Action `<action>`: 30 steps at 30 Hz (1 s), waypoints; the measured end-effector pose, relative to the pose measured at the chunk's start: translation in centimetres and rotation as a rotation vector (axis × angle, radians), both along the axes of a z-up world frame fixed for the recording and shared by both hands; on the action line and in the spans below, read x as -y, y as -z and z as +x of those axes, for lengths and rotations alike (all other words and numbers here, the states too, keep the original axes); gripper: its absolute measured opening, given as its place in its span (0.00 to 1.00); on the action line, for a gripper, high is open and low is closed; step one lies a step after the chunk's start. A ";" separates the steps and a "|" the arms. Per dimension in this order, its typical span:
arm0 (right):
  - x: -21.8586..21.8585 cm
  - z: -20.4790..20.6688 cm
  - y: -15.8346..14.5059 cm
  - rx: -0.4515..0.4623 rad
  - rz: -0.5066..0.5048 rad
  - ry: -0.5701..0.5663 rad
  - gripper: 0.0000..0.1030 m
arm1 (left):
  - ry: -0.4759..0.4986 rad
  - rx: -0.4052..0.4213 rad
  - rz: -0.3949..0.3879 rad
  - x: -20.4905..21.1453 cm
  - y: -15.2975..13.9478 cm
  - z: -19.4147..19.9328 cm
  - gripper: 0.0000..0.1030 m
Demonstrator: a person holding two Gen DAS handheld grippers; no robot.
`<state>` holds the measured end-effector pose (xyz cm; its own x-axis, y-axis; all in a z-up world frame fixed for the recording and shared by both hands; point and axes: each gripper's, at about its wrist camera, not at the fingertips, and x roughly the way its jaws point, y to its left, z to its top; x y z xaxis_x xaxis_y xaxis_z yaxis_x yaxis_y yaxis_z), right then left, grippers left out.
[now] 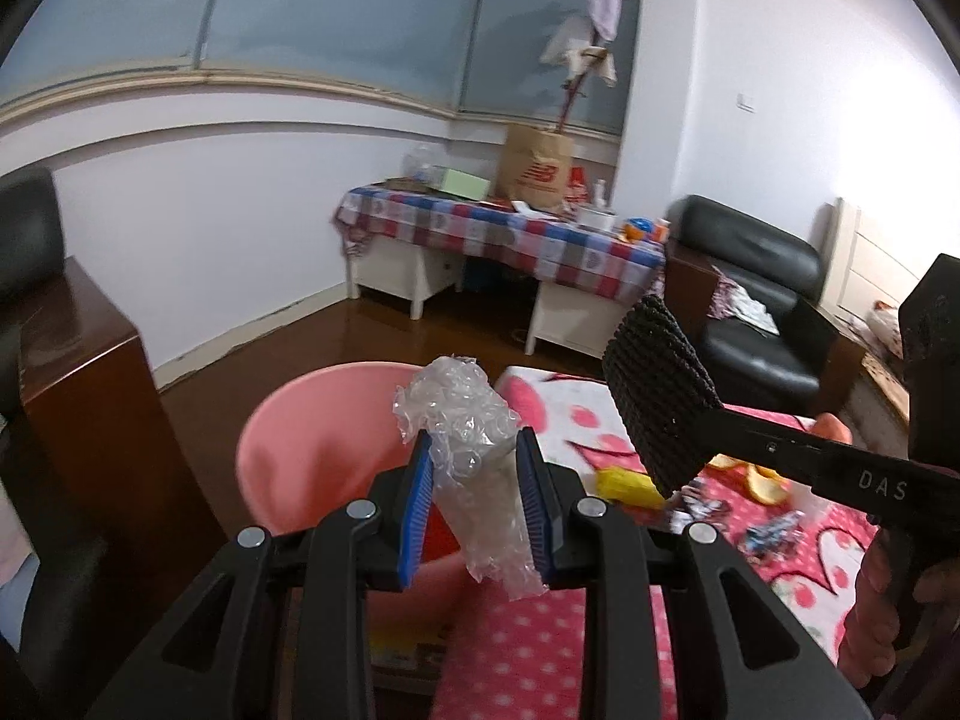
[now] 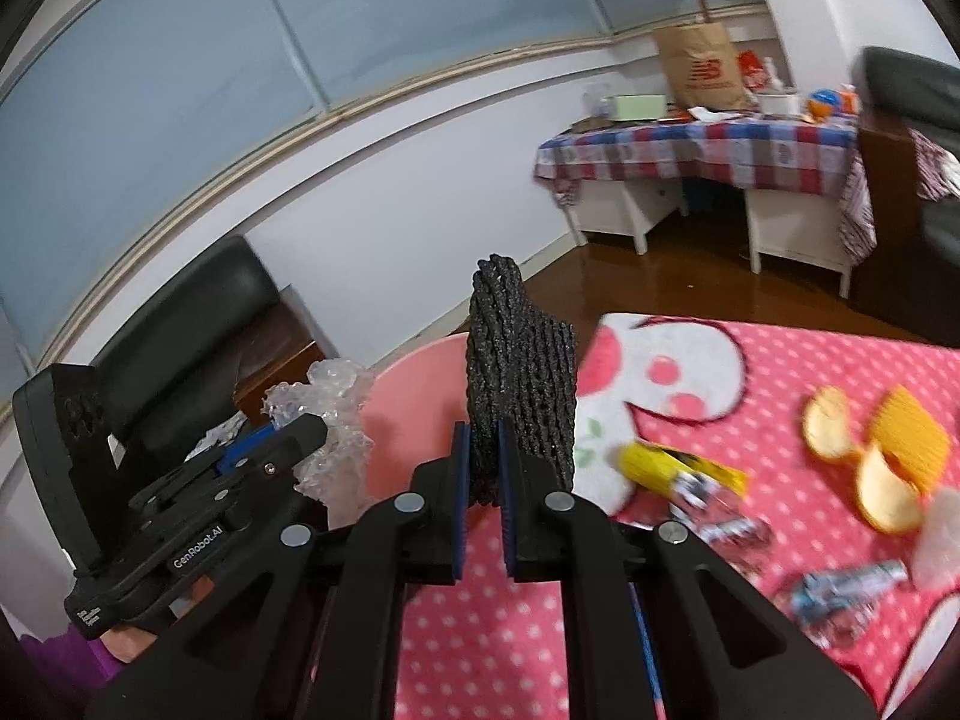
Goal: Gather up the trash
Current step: 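Lift both items, carry them over the pink bin and open both tools, then move both tools back over the table toward the foil wrappers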
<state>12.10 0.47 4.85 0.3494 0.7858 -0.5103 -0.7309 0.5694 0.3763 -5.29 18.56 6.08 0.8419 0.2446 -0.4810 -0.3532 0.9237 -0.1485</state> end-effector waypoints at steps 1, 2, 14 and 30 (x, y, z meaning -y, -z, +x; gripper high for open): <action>-0.7 0.1 0.1 0.000 -0.003 -0.010 0.09 | -0.009 -0.001 -0.004 -0.4 0.1 -0.1 0.26; -1.3 0.3 0.2 0.000 -0.005 -0.019 0.09 | -0.018 -0.002 -0.007 -0.9 0.3 -0.3 0.26; -7.4 1.9 3.1 -0.070 -0.041 -0.102 0.09 | -0.112 -0.033 -0.044 -5.4 2.7 1.3 0.26; -9.7 3.6 6.4 -0.161 -0.097 -0.089 0.10 | -0.147 -0.101 -0.102 -7.8 6.2 3.3 0.39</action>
